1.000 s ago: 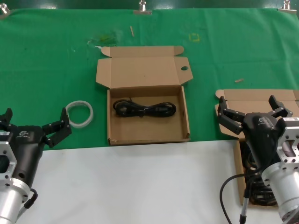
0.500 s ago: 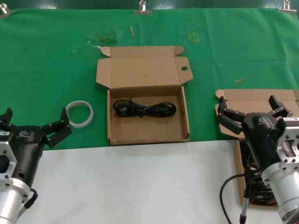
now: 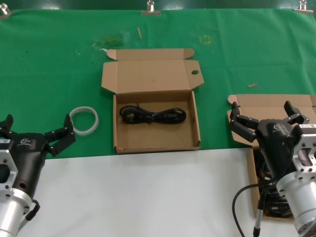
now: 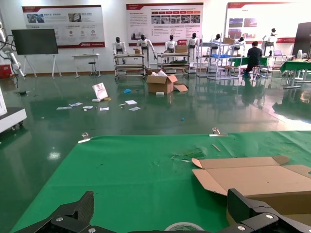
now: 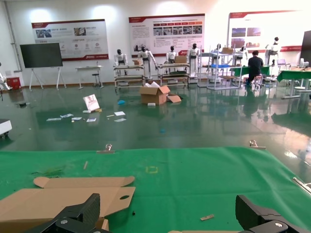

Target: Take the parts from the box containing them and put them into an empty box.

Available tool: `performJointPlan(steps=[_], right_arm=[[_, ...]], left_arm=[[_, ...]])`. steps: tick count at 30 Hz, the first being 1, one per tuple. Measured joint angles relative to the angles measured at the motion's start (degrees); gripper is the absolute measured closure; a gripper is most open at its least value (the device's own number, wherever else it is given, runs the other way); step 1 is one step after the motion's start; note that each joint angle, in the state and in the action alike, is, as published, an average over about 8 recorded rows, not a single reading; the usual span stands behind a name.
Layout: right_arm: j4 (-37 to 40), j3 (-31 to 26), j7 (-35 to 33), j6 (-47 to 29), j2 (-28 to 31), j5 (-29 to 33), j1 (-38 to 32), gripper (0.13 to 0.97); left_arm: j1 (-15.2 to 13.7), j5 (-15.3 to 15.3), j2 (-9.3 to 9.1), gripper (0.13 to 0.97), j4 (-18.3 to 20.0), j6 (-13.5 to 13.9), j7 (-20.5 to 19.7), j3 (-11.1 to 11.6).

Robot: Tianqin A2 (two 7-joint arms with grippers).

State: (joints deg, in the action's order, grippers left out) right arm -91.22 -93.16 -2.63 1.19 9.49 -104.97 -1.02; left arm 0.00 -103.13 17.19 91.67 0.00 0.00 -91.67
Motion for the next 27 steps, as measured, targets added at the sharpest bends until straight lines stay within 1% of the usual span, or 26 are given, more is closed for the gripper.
performJointPlan(steps=[27], right_arm=[[0.0, 0.0, 0.0, 0.0, 0.0, 0.0, 0.0, 0.129]], left_arm=[[0.0, 0.0, 0.0, 0.132, 0.0, 0.0, 0.0, 0.0]])
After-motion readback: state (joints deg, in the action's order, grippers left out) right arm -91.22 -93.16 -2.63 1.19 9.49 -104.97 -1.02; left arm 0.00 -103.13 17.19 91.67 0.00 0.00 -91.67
